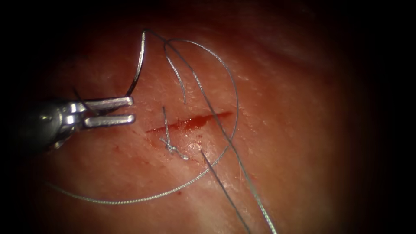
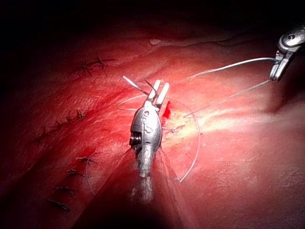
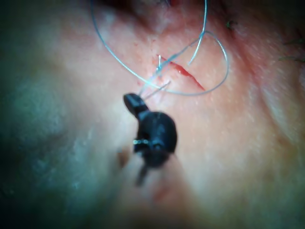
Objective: Wound Closure
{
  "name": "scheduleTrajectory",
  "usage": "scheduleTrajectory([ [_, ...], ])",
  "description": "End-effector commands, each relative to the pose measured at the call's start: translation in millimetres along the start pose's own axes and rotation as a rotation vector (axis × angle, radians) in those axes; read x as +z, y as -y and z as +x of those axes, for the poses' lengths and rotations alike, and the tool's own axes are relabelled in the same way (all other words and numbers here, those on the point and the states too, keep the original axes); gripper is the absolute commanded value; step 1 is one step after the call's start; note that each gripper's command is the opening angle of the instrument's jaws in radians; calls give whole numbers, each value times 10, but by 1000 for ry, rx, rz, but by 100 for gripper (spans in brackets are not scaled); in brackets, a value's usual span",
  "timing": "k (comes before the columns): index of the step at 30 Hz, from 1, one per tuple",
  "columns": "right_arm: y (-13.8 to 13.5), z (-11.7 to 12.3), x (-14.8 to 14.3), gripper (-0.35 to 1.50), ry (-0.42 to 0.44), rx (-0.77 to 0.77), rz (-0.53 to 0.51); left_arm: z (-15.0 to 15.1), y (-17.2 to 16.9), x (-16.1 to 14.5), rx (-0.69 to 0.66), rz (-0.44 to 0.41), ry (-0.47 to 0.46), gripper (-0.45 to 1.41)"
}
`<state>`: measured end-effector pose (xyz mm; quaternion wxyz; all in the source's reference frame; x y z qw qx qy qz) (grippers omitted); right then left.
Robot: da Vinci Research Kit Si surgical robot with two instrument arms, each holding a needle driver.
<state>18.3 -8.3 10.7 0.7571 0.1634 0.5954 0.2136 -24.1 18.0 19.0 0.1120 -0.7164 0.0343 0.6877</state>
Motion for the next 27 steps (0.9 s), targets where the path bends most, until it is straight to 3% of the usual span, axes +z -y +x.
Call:
scheduleTrajectory([
  [1, 0, 12, 10, -33, -19, -32, -3, -6, 3, 4, 0, -1, -3, -45],
  [2, -2, 15, 11, 17, -31, -45, -24, -6, 4, 3, -1, 2, 0, -45],
  [3, -11, 19, 12, 106, -66, -71, -82, -4, 8, -2, -5, 9, 10, -45],
  [6, -26, 15, 13, 135, -91, -76, -107, -1, 21, -14, -15, 26, 25, -45],
  [12, -63, -14, 13, 140, -98, -78, -137, 8, 59, -55, -22, 133, 39, -45],
  [15, -84, -30, 20, 131, -108, -80, -160, 9, 65, -67, -20, 157, 49, -45],
  [20, -136, -52, 55, 123, -96, -98, -232, 7, 57, -60, -8, 157, 44, -45],
  [27, -178, -77, 114, 121, -61, -152, -243, 0, 42, -42, 12, 139, 27, -45],
])
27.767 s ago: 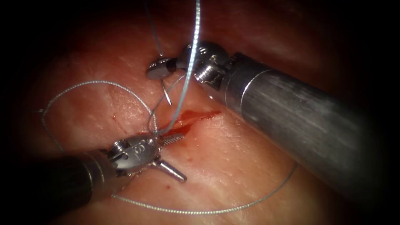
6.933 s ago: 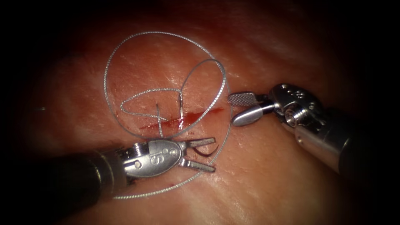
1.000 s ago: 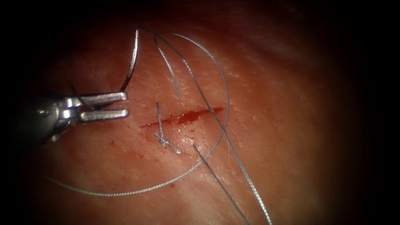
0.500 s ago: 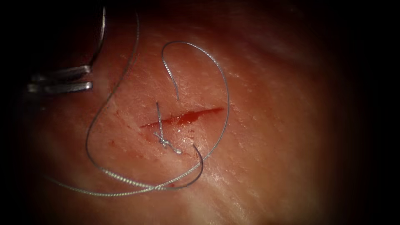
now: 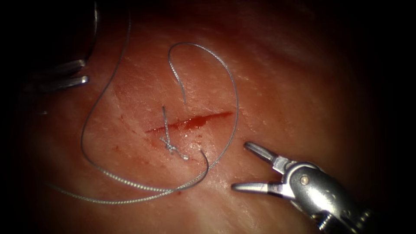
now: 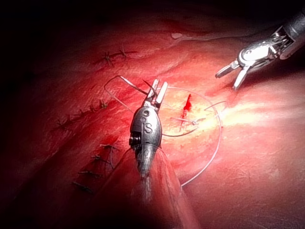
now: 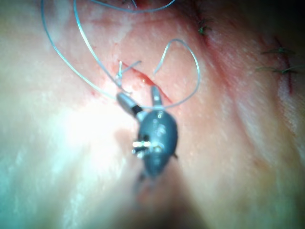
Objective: Wound Closure
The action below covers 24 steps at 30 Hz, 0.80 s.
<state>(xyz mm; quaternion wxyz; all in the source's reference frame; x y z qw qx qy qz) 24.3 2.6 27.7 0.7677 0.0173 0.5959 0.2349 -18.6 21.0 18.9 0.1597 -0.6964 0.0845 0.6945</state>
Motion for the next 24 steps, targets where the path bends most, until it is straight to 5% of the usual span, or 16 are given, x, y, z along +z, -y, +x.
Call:
scheduleTrajectory([
  [1, -3, -10, 21, 121, -8, -7, 12, -7, 2, 5, 2, -3, -2, -45],
  [7, 13, -35, 42, 118, 7, -67, 53, -7, 3, 2, 2, -5, -3, -45],
  [20, 14, -33, 69, 111, 4, -101, 61, -7, 1, 4, 3, -6, -1, -45],
  [22, 10, -33, 76, 91, -1, -99, 55, -8, 1, 4, -1, -7, 1, -45],
  [23, 8, -36, 78, 39, 1, -100, 66, -9, 0, 4, -1, -9, -1, -45],
  [24, 6, -38, 80, 32, 9, -101, 68, -9, 0, 4, -1, -9, -1, -45],
])
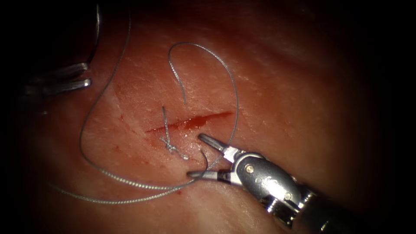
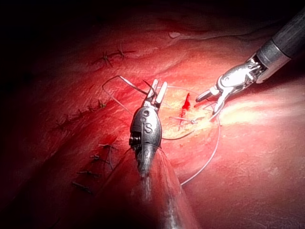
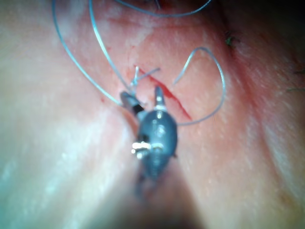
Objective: Wound Closure
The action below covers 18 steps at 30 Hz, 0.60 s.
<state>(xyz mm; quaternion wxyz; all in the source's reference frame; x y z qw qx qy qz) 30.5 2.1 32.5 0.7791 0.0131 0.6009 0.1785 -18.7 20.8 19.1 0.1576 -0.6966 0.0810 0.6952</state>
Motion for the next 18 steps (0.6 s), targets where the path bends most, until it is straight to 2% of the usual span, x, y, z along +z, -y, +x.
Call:
scheduleTrajectory([
  [1, -6, -5, 11, 31, 5, -4, 7, -7, 2, 5, 1, -2, -3, -45],
  [2, -7, -7, 11, 19, 3, -5, 11, -7, 1, 5, 2, -2, -3, -45],
  [3, -7, -9, 10, -16, 2, -7, 26, -7, 1, 4, 2, -4, -1, -45],
  [4, -6, -11, 9, -35, 5, -9, 42, -7, 1, 4, 2, -4, -1, -45],
  [6, -2, -15, 0, -35, 34, -4, 92, -8, -1, 5, -2, -3, -1, -45],
  [11, 15, -9, -30, -35, 26, 23, 118, -11, -8, 8, -2, -14, -7, -45],
  [13, 28, -1, -49, -35, 27, 31, 121, -12, -12, 11, -5, -19, -9, -45],
  [14, 44, 10, -71, -35, 27, 27, 127, -13, -15, 14, -2, -27, -10, -45],
  [18, 73, 35, -110, -35, 27, 23, 136, -15, -21, 19, -4, -37, -15, -45],
])
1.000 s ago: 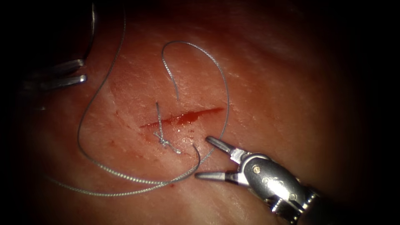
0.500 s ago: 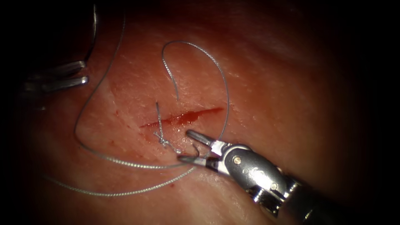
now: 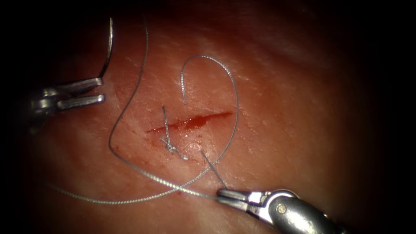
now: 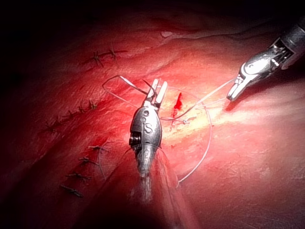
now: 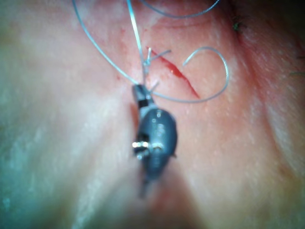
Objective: Wound Closure
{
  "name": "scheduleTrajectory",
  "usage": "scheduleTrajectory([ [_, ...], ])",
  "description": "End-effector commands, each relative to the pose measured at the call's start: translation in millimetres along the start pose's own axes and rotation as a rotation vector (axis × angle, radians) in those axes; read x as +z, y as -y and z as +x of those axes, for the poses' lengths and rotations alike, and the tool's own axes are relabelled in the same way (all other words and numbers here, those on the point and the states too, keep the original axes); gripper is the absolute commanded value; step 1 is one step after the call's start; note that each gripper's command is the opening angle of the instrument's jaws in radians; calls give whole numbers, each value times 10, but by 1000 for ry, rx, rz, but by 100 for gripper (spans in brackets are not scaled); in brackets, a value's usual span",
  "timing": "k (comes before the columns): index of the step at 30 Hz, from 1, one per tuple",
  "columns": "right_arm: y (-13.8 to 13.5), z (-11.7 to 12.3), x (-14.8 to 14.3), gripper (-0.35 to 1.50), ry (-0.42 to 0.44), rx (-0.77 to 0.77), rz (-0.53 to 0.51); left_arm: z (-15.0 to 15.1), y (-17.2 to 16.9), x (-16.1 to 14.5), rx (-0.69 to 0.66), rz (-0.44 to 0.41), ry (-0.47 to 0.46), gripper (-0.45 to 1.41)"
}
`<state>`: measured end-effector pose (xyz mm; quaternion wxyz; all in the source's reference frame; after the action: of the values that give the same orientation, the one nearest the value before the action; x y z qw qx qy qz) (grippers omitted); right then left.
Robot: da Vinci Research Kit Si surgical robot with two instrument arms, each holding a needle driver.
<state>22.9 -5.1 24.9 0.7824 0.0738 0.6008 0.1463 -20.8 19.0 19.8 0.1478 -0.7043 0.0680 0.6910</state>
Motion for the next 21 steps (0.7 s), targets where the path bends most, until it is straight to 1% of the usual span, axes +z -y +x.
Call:
scheduleTrajectory([
  [1, 16, 8, -10, -35, 0, 2, 5, -7, 0, 6, 4, -6, -4, -45],
  [4, 39, 32, -30, -35, 5, 5, 14, -7, -5, 9, 6, -13, -5, -45],
  [5, 48, 43, -37, -35, 5, 7, 17, -6, -6, 10, 7, -16, -4, -45],
  [8, 68, 72, -46, -35, 1, 13, 28, -5, -9, 10, 7, -17, -6, -45],
  [12, 86, 108, -46, -35, -39, 21, 62, -5, -9, 10, 7, -18, -7, -45],
  [15, 87, 127, -39, -35, -74, 31, 68, -5, -8, 10, 6, -19, -7, -45],
  [17, 82, 132, -35, 49, -103, 37, 54, -5, -6, 8, 5, -21, -8, -45],
  [18, 78, 133, -34, 100, -123, 41, 28, -5, -5, 7, 4, -22, -9, -45],
  [19, 71, 131, -34, 130, -145, 46, -2, -6, 0, 3, 1, -26, -10, -45],
  [20, 66, 129, -34, 138, -158, 48, -10, -5, 3, 0, -1, -23, -5, -45],
  [21, 61, 124, -36, 143, -153, 50, -28, -5, 11, -8, -7, -18, 4, -45],
])
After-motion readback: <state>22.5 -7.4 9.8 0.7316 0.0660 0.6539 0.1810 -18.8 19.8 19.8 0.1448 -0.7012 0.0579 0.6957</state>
